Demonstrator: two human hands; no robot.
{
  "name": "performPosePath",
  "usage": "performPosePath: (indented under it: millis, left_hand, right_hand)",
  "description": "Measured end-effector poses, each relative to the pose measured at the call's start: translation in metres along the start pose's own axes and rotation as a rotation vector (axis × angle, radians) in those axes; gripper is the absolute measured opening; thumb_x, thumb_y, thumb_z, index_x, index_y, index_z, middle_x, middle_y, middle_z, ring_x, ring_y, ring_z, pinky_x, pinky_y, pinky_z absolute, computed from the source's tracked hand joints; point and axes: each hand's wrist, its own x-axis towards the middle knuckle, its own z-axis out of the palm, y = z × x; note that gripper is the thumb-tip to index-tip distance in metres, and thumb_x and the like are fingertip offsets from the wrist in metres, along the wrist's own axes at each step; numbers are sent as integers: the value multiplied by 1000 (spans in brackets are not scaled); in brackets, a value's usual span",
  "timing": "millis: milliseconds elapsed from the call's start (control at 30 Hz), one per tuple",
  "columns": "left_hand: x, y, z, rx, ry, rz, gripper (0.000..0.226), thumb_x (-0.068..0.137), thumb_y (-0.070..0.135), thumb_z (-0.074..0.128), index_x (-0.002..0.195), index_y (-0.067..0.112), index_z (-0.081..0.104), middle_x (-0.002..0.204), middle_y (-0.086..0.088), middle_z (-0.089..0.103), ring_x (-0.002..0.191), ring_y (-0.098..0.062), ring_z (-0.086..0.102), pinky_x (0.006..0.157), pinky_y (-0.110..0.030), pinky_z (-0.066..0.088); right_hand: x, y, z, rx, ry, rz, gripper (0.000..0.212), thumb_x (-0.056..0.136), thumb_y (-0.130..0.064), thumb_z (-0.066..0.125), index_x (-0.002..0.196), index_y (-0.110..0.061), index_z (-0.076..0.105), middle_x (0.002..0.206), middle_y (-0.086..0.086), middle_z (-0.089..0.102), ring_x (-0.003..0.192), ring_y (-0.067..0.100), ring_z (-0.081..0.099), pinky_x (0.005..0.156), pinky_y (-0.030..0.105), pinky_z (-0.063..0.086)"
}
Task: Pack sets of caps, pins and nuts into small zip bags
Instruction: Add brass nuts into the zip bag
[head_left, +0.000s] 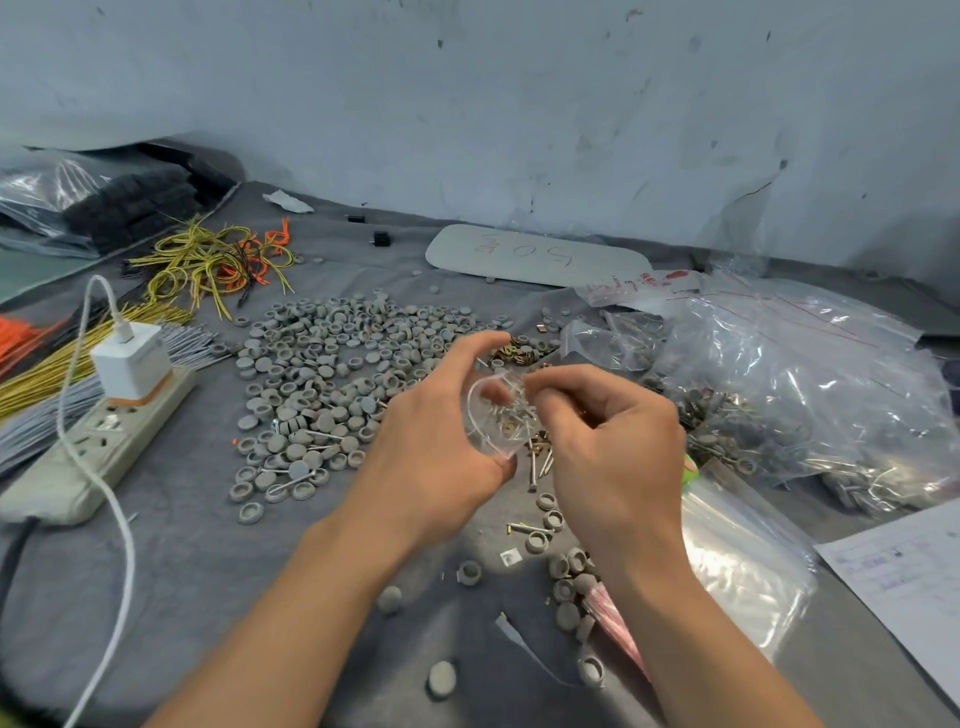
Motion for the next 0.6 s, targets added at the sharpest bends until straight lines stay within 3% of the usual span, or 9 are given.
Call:
performPosePath:
  millis: [67, 133, 200, 233, 300, 367, 433, 533, 600]
  left_hand:
    - [0, 1, 2, 21, 31, 3, 97, 68, 18, 86, 139, 60, 34, 106, 26, 66, 79, 3, 63, 66, -6, 40]
    - [0, 3, 6, 15, 13, 38, 100, 70, 18, 85, 146, 56, 32, 110, 21, 64, 83, 2, 63, 73, -8, 42]
    - [-1, 5, 9, -88, -118, 67, 105, 69, 18, 80, 151, 56, 26, 114, 22, 65, 92, 3, 67, 79, -14, 51]
    - [0, 5, 8, -134, -192, 68, 108, 66, 21, 77, 151, 59, 23, 119, 24, 65, 99, 4, 68, 84, -17, 54]
    - [2, -1, 0, -171, -258, 58, 113, 59, 32, 80, 150, 63, 22, 131, 31, 58, 116, 8, 60, 95, -21, 52]
    - [4, -11, -11, -277, -221, -24, 110, 55, 44, 86, 147, 64, 30, 138, 32, 54, 129, 12, 51, 104, -21, 43]
    - [5, -22, -20, -465, -158, -235, 95, 61, 50, 92, 143, 55, 46, 136, 24, 60, 128, 7, 53, 107, -23, 40]
    - [3, -25, -22, -577, -213, -515, 53, 76, 48, 75, 127, 38, 65, 129, 11, 68, 123, -9, 62, 107, -32, 47]
    - [0, -21, -19, -709, -314, -599, 55, 72, 49, 69, 124, 30, 69, 126, 1, 72, 118, -15, 68, 100, -35, 55]
  right_hand:
    - [0, 2, -5, 10, -3, 56, 6, 85, -37, 75, 82, -35, 80, 82, -18, 76, 75, 1, 70, 70, 34, 59]
    - [-2, 1, -4, 63, -217, 177, 24, 74, -58, 75, 82, -36, 81, 109, -19, 76, 105, -6, 68, 91, 39, 56]
    - [-6, -1, 1, 85, -414, 250, 31, 69, -61, 73, 81, -33, 82, 126, -21, 71, 127, -14, 52, 107, 35, 45]
    - [-7, -1, 3, 113, -445, 269, 27, 73, -54, 75, 80, -30, 83, 119, -19, 74, 121, -14, 57, 102, 33, 47]
    - [-2, 1, 0, 170, -373, 323, 10, 83, -29, 77, 78, -23, 83, 91, -8, 80, 88, 1, 72, 81, 40, 57]
    - [6, 4, -9, 222, -283, 389, 21, 91, -8, 72, 73, -16, 82, 79, 6, 79, 74, 17, 73, 73, 42, 62]
    - [14, 6, -20, 391, -253, 479, 33, 98, -1, 61, 72, -11, 78, 79, 11, 77, 69, 18, 70, 65, 32, 59]
    - [19, 7, -30, 698, -272, 609, 43, 105, -6, 48, 75, -6, 78, 85, 17, 74, 76, 22, 70, 75, 41, 58]
    - [23, 9, -33, 868, -254, 678, 48, 107, -9, 45, 72, -5, 78, 88, 17, 73, 80, 25, 70, 84, 45, 54]
